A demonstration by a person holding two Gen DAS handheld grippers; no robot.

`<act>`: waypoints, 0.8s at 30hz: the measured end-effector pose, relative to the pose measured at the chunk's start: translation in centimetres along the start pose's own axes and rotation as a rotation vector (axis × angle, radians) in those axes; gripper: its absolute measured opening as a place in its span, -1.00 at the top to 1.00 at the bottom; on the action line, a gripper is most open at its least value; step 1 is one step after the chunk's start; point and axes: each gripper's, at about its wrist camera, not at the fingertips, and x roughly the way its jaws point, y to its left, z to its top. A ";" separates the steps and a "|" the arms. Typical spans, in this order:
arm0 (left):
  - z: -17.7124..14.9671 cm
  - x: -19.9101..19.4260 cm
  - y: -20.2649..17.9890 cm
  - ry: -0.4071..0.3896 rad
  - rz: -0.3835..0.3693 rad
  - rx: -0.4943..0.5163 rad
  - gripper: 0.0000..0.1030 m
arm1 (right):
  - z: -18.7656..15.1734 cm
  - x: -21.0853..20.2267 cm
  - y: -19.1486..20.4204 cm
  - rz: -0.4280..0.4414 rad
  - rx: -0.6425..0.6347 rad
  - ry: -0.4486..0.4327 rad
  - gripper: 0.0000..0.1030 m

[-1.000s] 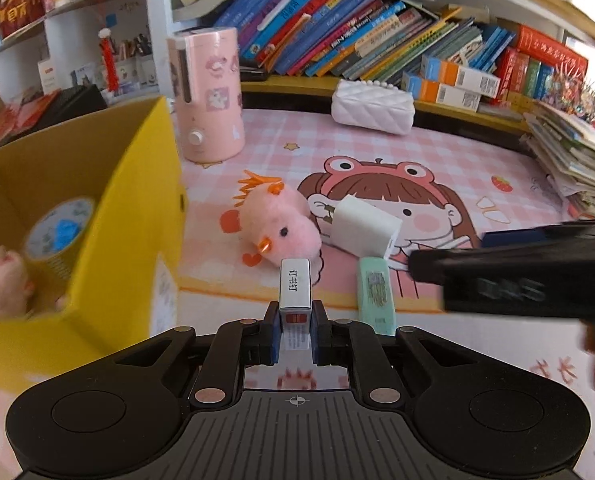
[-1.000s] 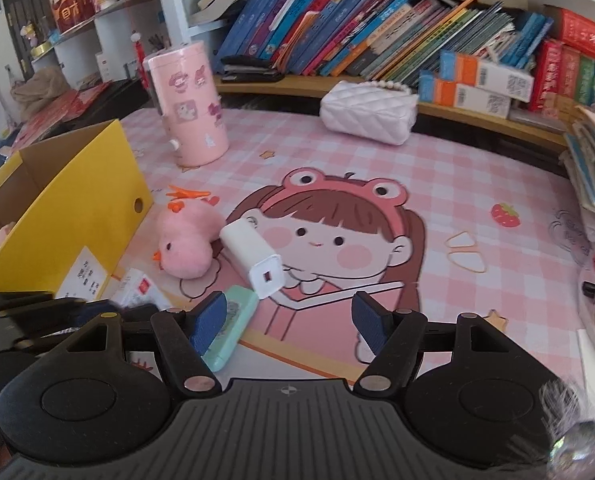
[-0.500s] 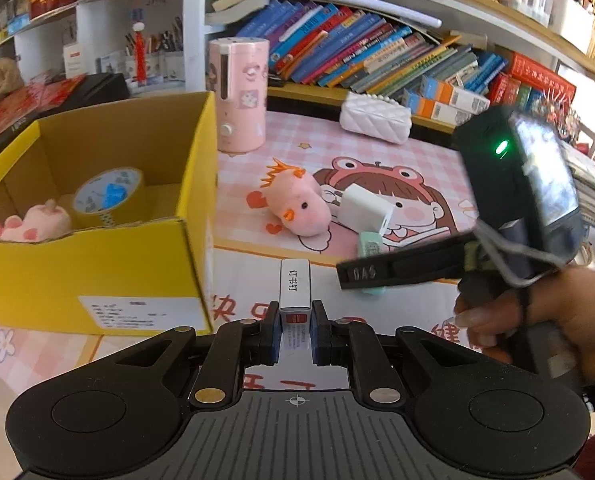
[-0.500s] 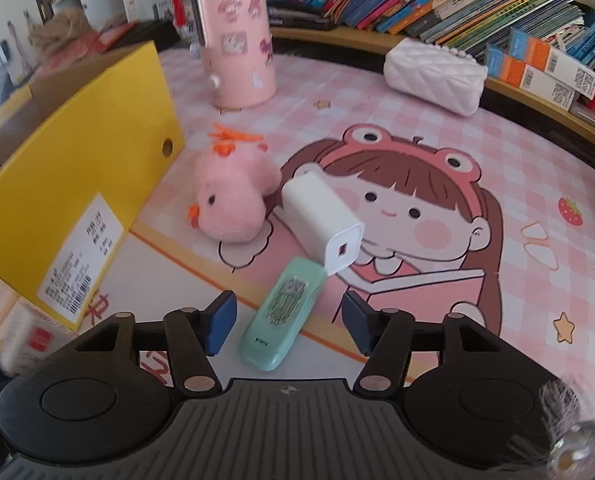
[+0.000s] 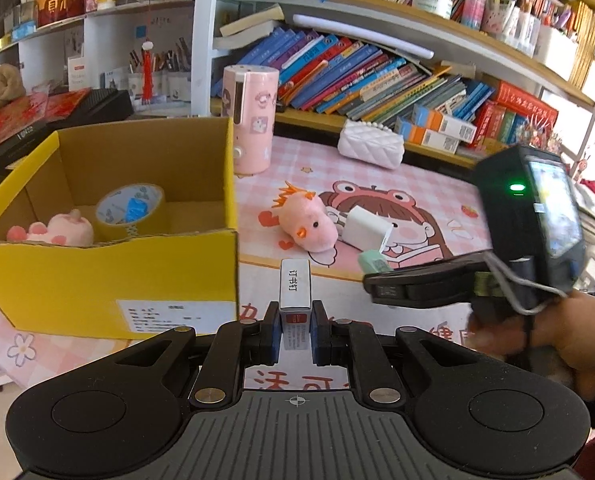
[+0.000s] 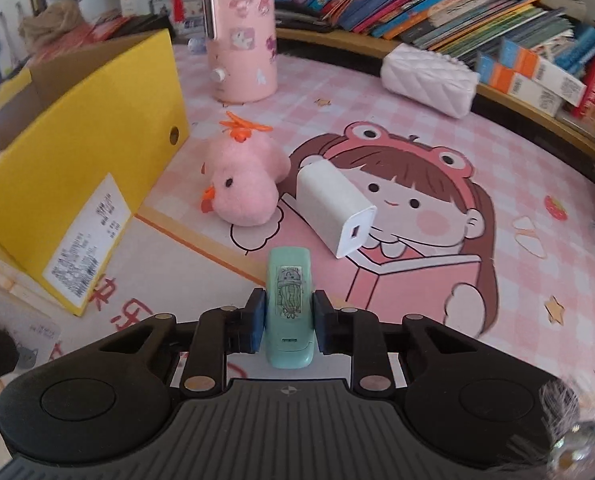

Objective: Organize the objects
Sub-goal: 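Carry the white-and-red box and mint-green item in both grippers to the yellow box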

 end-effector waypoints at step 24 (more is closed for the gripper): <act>-2.9 -7.8 7.4 -0.057 -0.086 0.000 0.75 | -6.5 -12.5 9.9 -0.014 0.089 -0.097 0.55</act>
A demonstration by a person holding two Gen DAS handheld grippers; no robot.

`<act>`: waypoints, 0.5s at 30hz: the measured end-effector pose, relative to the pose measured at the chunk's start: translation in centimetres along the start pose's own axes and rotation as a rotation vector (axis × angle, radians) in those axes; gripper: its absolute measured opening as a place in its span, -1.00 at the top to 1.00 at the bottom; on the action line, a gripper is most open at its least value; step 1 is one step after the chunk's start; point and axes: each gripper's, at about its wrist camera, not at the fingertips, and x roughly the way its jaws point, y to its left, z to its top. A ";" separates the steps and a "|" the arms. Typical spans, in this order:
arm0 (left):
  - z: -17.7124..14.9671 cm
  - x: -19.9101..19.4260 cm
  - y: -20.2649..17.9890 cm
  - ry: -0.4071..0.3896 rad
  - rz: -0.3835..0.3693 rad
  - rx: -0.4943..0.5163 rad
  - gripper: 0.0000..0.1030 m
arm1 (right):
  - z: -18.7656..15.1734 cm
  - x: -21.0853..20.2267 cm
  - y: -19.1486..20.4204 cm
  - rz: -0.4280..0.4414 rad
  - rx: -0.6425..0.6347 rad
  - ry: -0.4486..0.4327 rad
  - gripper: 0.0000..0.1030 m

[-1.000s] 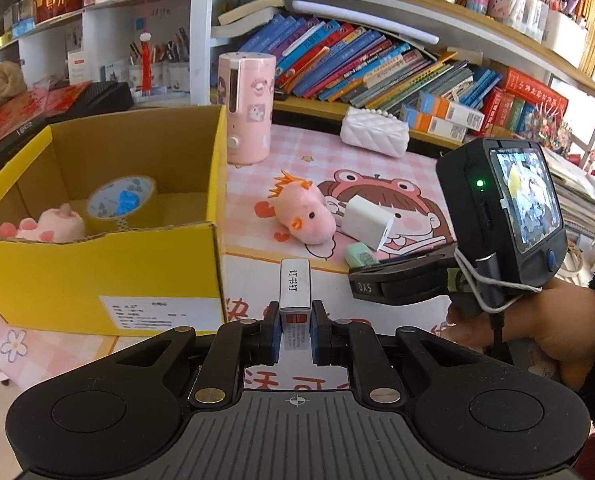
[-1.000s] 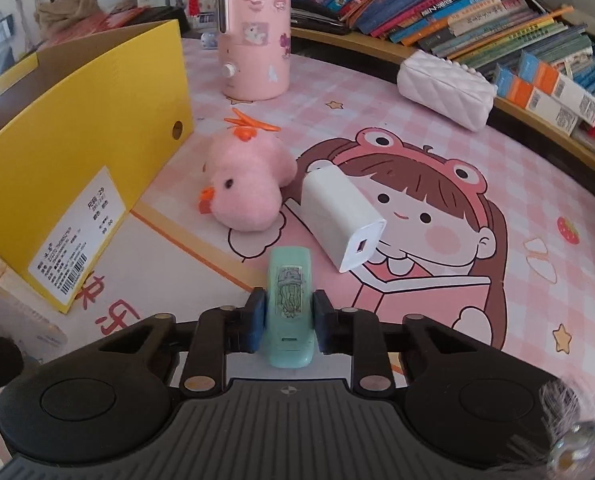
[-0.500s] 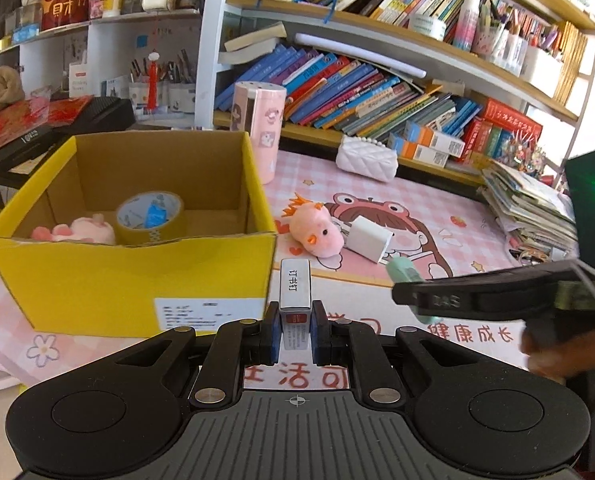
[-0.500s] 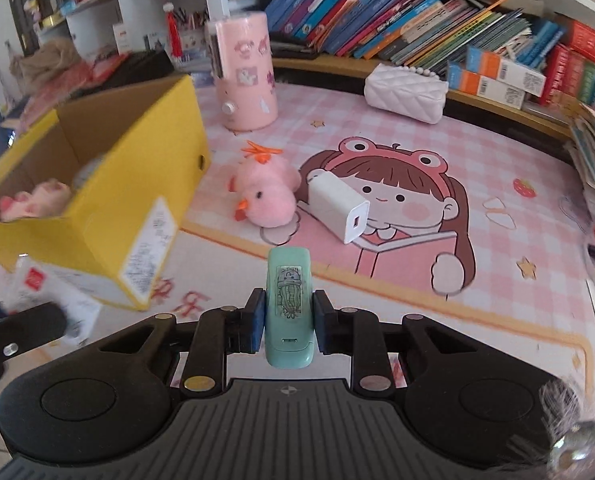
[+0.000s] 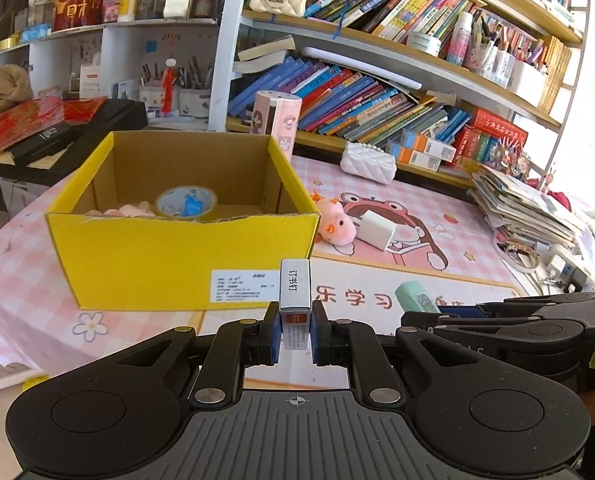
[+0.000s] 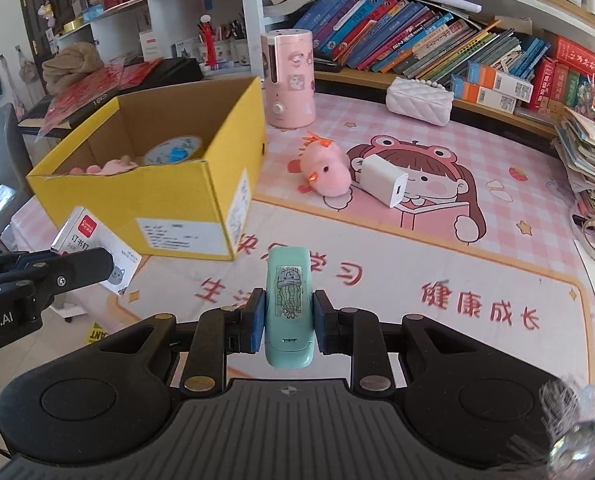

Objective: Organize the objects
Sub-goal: 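Carry the white-and-red box and mint-green item in both grippers to the yellow box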

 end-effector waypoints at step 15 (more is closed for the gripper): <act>-1.8 -3.7 1.9 -0.012 0.001 0.018 0.75 | -2.6 -2.3 3.7 0.008 0.018 -0.016 0.55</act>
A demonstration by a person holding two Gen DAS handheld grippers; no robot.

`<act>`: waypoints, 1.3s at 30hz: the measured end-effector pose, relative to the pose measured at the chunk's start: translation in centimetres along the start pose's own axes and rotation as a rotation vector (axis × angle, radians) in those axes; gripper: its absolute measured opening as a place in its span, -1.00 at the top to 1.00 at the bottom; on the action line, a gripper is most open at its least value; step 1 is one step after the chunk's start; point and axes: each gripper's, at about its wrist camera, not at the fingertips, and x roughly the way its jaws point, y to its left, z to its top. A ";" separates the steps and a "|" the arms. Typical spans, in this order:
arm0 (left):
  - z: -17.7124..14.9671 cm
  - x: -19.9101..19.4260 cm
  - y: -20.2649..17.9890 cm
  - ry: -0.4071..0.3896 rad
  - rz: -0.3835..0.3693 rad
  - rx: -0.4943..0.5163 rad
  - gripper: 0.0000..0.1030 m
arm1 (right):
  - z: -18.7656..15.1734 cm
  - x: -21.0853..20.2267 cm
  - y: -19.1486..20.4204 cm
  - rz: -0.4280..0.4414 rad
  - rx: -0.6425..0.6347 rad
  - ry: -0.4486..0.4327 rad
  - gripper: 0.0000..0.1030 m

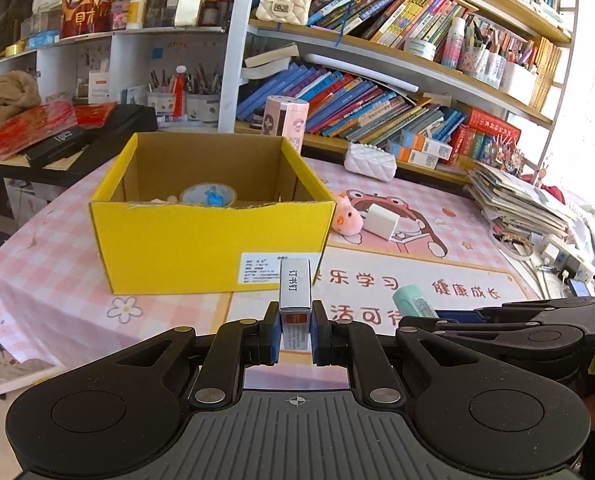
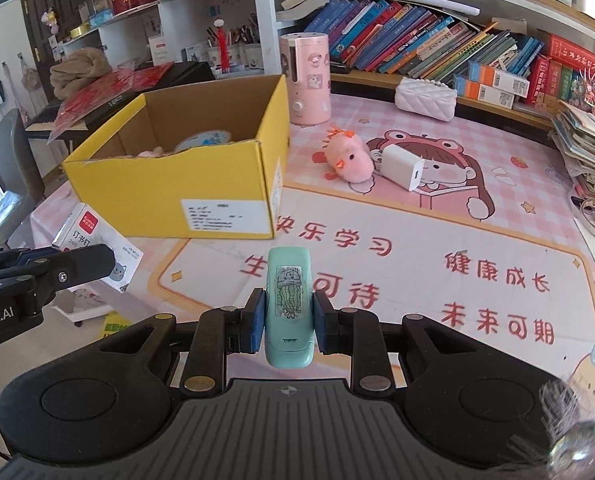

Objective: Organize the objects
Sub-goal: 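Carry the white-and-red box and mint-green item in both grippers to the yellow box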

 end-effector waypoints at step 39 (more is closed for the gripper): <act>-1.0 -3.5 2.4 -0.039 -0.005 -0.007 0.75 | -1.4 -1.8 4.4 0.015 -0.027 -0.003 0.55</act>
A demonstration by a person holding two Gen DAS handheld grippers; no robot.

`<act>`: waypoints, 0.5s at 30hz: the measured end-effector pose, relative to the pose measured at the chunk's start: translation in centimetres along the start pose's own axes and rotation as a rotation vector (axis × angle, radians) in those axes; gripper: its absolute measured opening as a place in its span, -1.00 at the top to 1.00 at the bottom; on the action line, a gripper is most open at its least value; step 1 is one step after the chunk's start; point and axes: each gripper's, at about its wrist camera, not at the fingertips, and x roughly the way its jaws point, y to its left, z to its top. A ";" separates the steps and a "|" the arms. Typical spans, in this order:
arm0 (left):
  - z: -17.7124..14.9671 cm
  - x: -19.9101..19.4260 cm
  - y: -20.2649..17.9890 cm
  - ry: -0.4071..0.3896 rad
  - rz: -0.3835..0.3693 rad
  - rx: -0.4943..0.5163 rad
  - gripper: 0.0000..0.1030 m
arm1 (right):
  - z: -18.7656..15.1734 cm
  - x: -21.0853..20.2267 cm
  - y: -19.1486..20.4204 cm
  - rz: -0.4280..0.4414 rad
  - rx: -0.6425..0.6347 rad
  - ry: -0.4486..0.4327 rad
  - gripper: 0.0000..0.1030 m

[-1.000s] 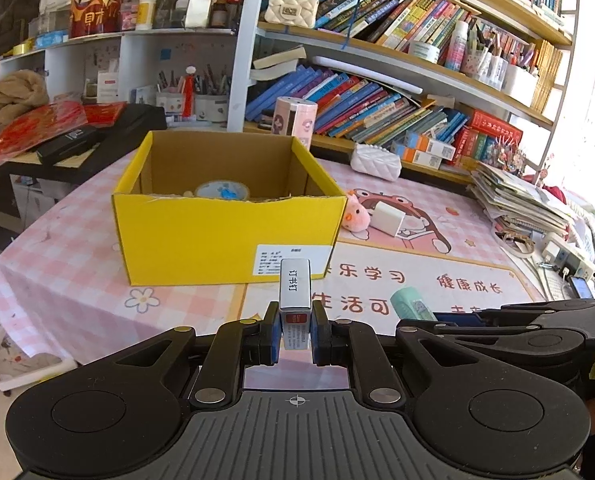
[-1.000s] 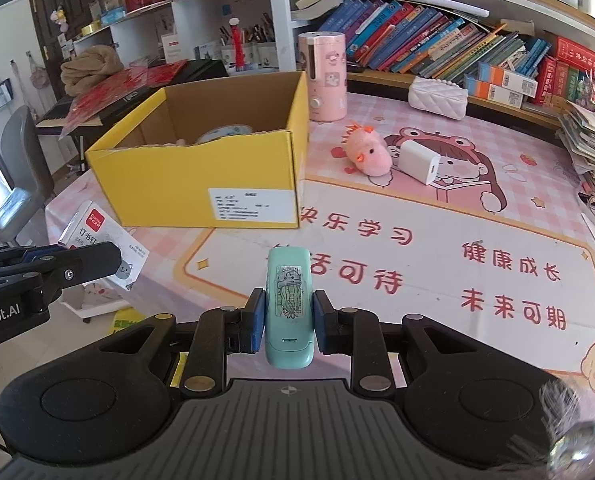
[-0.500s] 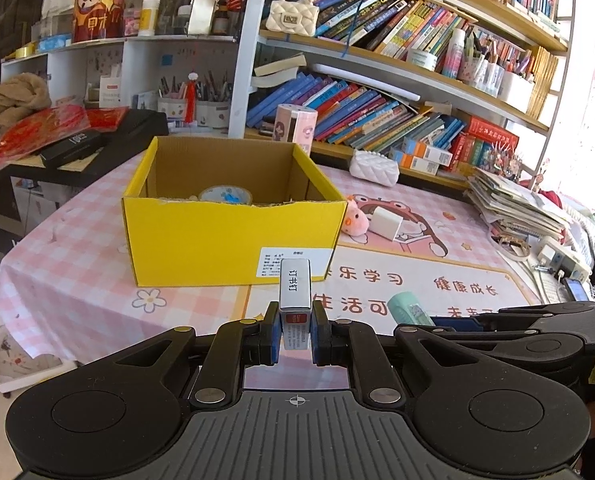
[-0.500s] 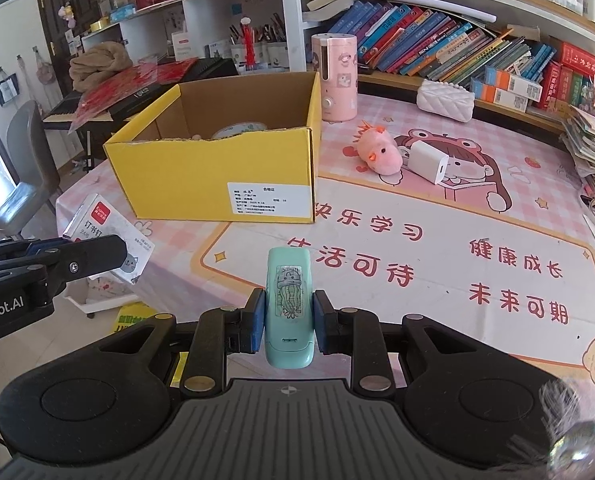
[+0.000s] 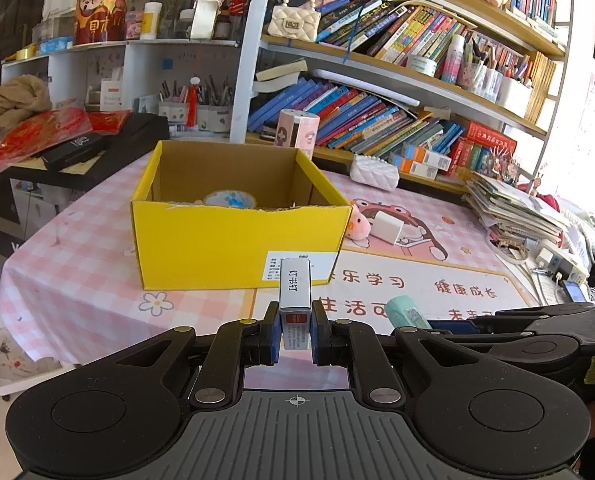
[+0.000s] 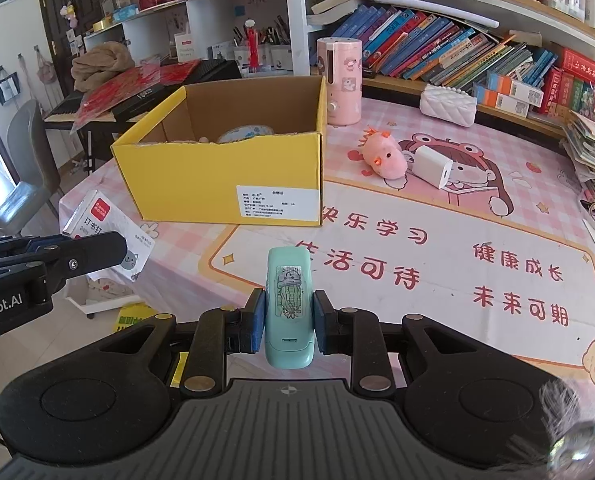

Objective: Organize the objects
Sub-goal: 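Carry the white-and-red box and mint-green item in both grippers to the yellow box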

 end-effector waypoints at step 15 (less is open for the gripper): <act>0.2 -1.0 2.6 -0.026 0.055 -0.061 0.75 | 1.0 1.3 2.5 0.047 -0.053 0.011 0.55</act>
